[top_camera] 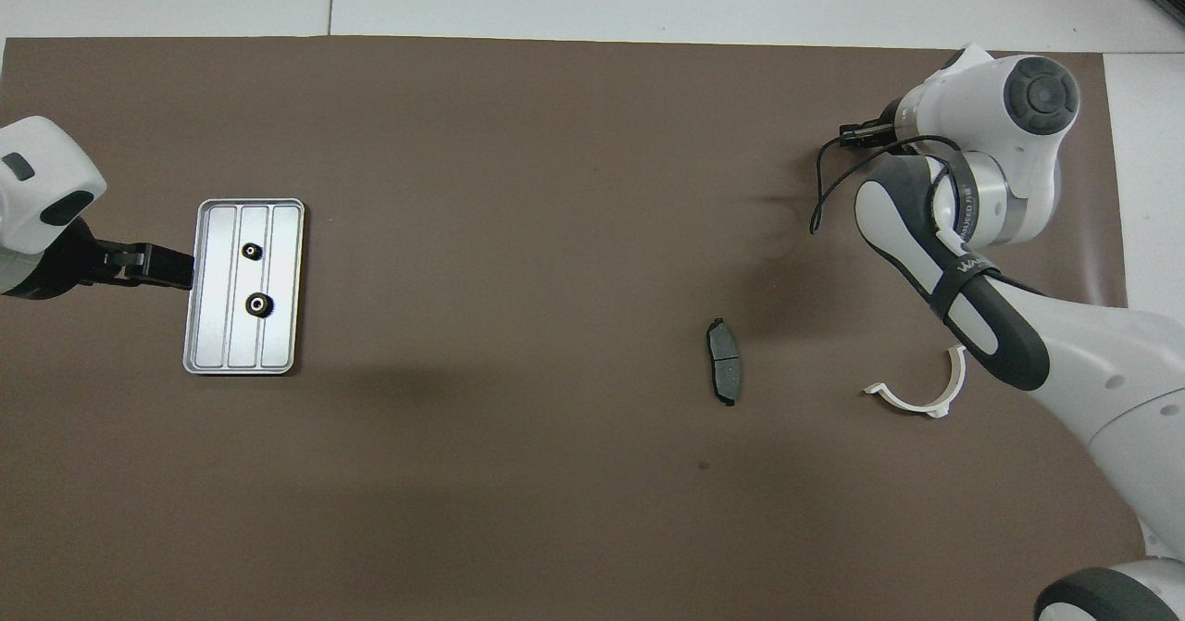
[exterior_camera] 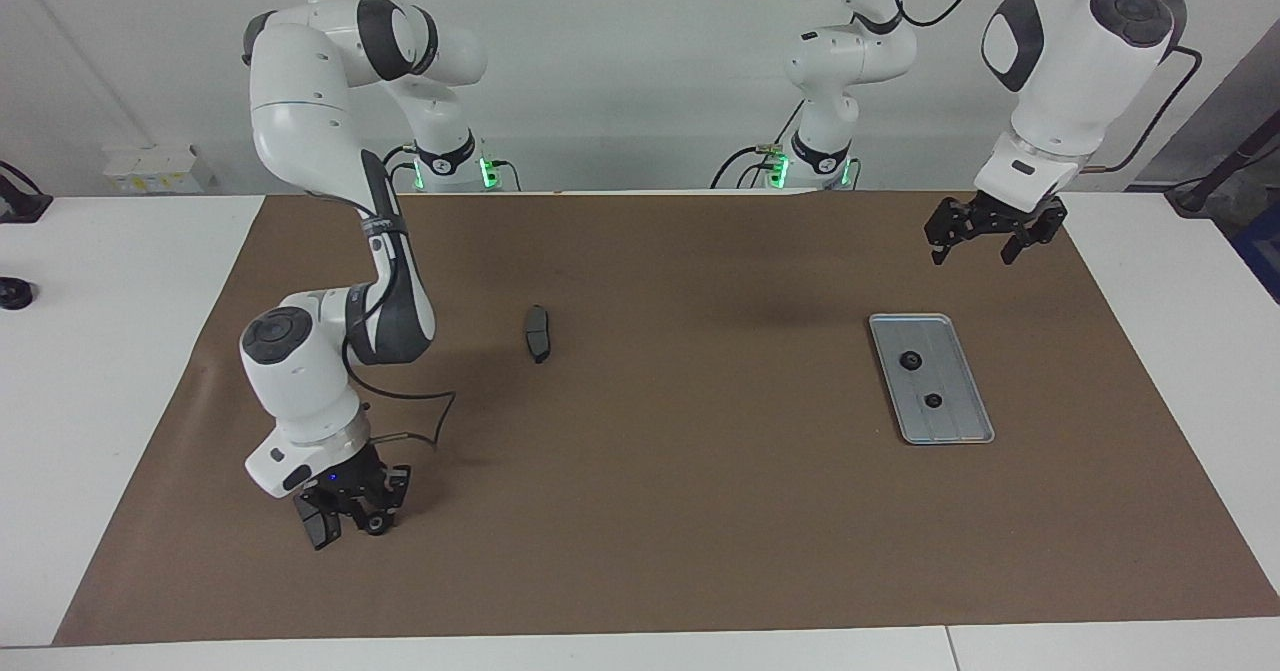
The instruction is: Pick bearing gear from pile to tray
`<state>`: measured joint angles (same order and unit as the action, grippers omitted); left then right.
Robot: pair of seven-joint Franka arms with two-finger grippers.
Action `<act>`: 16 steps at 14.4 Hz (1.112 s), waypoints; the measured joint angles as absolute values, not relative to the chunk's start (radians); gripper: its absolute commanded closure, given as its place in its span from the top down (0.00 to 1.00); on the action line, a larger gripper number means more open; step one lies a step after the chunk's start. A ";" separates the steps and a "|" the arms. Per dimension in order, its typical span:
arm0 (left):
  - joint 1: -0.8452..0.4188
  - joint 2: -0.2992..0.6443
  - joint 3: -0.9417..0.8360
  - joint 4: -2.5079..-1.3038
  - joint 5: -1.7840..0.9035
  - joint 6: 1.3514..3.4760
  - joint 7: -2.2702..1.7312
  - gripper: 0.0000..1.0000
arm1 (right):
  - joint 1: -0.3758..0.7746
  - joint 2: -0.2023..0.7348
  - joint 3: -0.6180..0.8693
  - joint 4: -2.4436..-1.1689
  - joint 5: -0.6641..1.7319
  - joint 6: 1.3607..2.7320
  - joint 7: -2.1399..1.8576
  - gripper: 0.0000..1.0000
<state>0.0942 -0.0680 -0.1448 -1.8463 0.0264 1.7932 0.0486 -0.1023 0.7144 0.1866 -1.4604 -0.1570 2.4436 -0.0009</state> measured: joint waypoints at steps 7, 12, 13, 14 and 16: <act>0.094 -0.068 -0.142 -1.846 0.013 1.803 0.029 1.00 | 0.148 0.682 0.192 -1.449 -0.157 2.445 0.106 0.08; 0.038 -0.040 -0.146 -1.848 -0.008 1.925 -0.156 1.00 | 0.324 0.679 0.190 -1.449 -0.157 2.502 0.221 0.15; -0.003 -0.016 -0.147 -1.849 -0.008 1.966 -0.233 1.00 | 0.348 0.679 0.190 -1.449 -0.157 2.516 0.229 0.16; -0.044 0.014 -0.147 -1.849 -0.008 2.011 -0.312 1.00 | 0.370 0.679 0.190 -1.451 -0.157 2.538 0.236 0.17; -0.102 0.082 -0.149 -1.844 -0.007 2.083 -0.421 1.00 | 0.416 0.679 0.190 -1.454 -0.157 2.571 0.271 0.23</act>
